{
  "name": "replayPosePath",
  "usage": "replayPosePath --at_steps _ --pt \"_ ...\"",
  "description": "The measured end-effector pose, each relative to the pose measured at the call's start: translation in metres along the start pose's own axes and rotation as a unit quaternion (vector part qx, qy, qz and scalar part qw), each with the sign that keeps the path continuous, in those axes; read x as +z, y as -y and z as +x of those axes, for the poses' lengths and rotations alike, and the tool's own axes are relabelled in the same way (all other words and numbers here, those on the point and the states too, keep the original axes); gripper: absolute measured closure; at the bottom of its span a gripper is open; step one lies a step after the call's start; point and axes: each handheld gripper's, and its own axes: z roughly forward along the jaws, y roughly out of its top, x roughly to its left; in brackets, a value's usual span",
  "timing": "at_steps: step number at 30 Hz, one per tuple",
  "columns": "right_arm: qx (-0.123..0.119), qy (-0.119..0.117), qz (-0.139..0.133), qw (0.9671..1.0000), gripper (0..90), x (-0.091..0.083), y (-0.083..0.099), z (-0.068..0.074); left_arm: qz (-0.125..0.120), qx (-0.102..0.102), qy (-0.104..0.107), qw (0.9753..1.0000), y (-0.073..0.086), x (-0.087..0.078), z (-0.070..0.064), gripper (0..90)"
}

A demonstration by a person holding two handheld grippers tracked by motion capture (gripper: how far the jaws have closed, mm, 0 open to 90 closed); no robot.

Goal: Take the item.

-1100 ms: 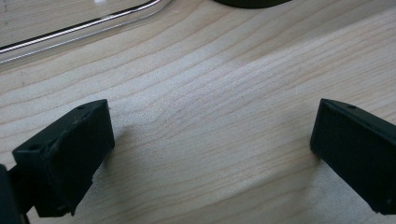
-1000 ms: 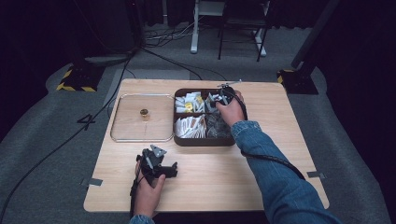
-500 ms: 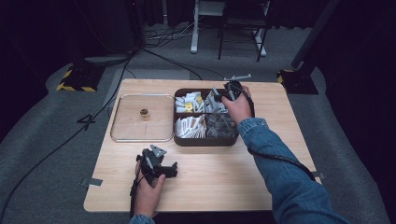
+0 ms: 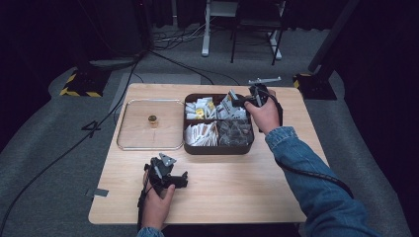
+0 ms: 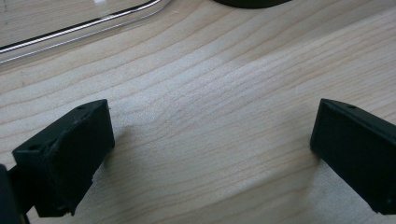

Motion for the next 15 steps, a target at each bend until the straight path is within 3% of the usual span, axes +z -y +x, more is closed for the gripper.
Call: replayPosePath --at_steps 15 --pt "-0.042 -0.074 0.002 0.9964 87.1 -0.053 0.025 0.039 -0.001 -0.001 0.000 1.0000 0.000 0.000 0.000 0.0"
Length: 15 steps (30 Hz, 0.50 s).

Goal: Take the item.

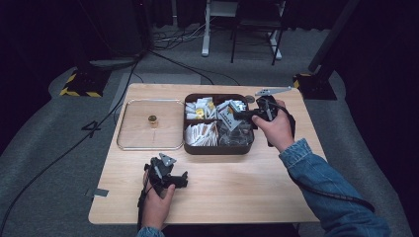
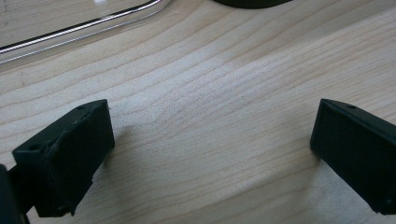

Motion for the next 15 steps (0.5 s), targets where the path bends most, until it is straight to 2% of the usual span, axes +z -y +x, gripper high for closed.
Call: replayPosePath --at_steps 7,15 --pt "-0.005 -0.033 0.002 0.9995 87.1 -0.017 0.015 0.015 0.001 0.001 0.000 1.0000 0.000 0.000 0.000 0.0" --pt "-0.005 -0.062 0.012 0.9980 87.1 -0.029 0.040 0.031 0.001 0.001 0.000 1.0000 0.000 0.000 0.000 0.0"
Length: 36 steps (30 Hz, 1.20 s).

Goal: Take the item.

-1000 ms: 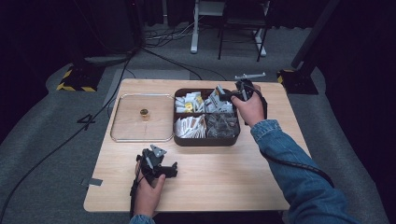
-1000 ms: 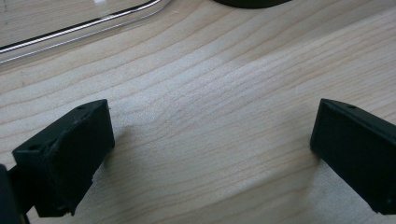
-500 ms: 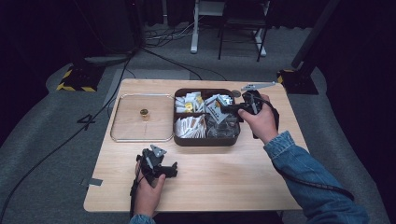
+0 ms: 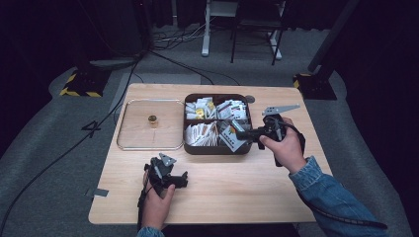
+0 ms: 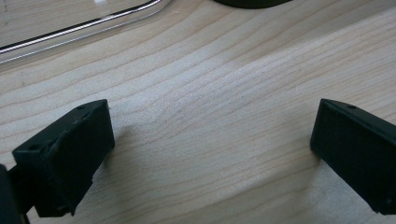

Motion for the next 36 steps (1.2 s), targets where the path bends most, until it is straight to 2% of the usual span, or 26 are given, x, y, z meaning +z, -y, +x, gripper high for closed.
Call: replayPosePath --at_steps 3,7,8,9,12,27,33,36 --pt "-0.004 -0.005 0.001 1.0000 87.1 -0.004 0.010 0.006 0.000 0.000 0.000 1.0000 0.000 0.000 0.000 0.0" --pt "-0.019 0.002 0.013 0.9997 87.1 -0.007 0.023 0.015 0.000 0.000 0.000 1.0000 0.000 0.000 0.000 0.0" --pt "-0.019 0.002 0.013 0.9997 87.1 -0.007 0.023 0.015 0.000 0.000 0.000 1.0000 0.000 0.000 0.000 0.0" --pt "-0.019 -0.001 0.019 0.9996 87.1 -0.007 0.032 0.018 0.000 0.000 0.000 1.0000 0.000 0.000 0.000 0.0" --pt "-0.014 -0.005 0.025 0.9996 87.1 -0.007 0.043 0.021 0.000 0.000 0.000 1.0000 0.000 0.000 0.000 0.0" --pt "-0.002 -0.009 0.056 0.9984 87.1 0.010 0.088 0.022 0.000 0.000 0.000 1.0000 0.000 0.000 0.000 0.0" --pt "-0.009 -0.002 0.076 0.9970 87.1 0.018 0.098 0.025 0.000 0.000 0.000 1.0000 0.000 0.000 0.000 0.0" --pt "-0.003 -0.004 0.083 0.9966 87.1 0.019 0.102 0.024 0.000 0.000 0.000 1.0000 0.000 0.000 0.000 0.0"
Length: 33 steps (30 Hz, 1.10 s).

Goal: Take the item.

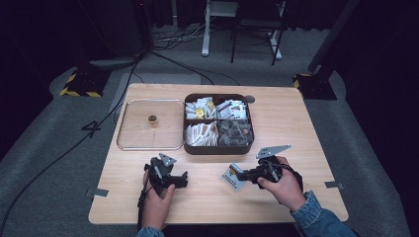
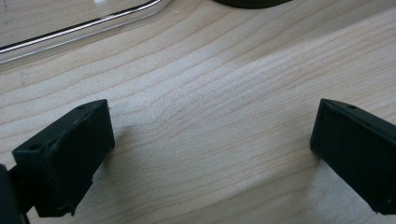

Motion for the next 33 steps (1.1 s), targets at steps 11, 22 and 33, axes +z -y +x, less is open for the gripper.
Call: replayPosePath --at_steps 11,22,33 --pt "0.014 -0.006 0.024 0.9996 87.0 0.009 0.009 -0.003 0.000 0.000 0.000 1.0000 0.000 0.000 0.000 0.0" --pt "0.017 0.010 0.028 0.9994 75.9 0.012 0.013 -0.012 0.000 0.000 0.000 1.0000 0.000 0.000 0.000 0.0" --pt "-0.018 0.054 -0.006 0.9984 46.7 0.013 0.014 -0.022 0.000 0.000 0.000 1.0000 0.000 0.000 0.000 0.0"
